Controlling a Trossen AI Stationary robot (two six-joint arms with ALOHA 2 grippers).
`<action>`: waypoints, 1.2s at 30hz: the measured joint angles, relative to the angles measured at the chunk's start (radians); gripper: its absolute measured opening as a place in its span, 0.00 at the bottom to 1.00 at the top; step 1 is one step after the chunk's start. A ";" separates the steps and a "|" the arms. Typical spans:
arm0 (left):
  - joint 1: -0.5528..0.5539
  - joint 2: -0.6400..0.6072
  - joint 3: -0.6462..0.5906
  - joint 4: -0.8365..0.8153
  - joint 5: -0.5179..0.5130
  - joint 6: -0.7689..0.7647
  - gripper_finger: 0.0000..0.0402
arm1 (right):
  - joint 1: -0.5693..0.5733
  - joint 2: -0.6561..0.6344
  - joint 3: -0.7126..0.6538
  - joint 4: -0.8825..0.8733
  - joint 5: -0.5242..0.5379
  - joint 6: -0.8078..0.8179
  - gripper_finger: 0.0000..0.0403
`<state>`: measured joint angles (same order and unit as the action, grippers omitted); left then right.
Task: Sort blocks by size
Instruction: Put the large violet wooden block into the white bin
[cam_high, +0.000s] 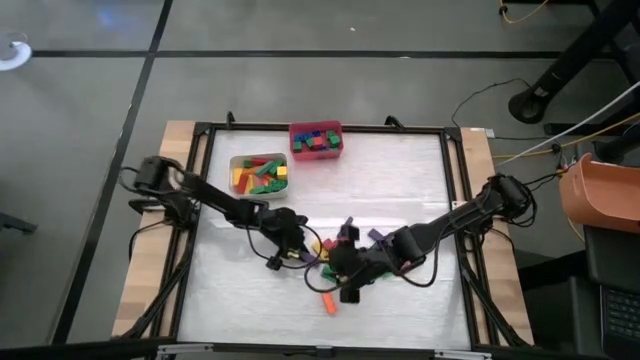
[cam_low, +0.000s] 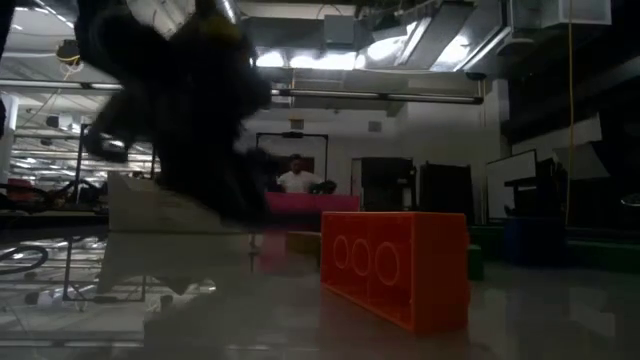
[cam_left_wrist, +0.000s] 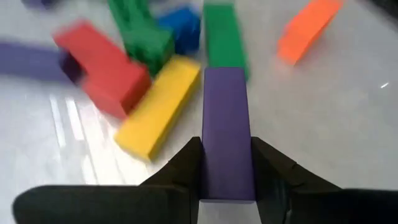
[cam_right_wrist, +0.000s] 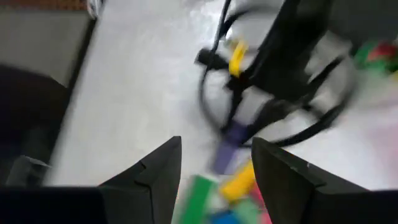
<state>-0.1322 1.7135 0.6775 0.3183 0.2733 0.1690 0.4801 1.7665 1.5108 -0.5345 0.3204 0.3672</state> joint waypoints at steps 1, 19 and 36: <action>0.000 -0.041 0.003 -0.041 0.001 0.008 0.22 | 0.007 0.006 0.000 0.002 -0.009 0.062 0.49; 0.134 -0.766 -0.001 -0.904 -0.844 0.046 0.25 | 0.066 0.200 0.000 0.069 -0.103 0.491 0.49; 0.368 -0.783 -0.002 -1.025 -0.911 -0.068 0.34 | 0.098 0.223 0.000 0.062 -0.115 0.550 0.48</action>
<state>0.2359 0.9302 0.6758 -0.7063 -0.6379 0.1005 0.5778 1.9900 1.5112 -0.4726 0.2052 0.9174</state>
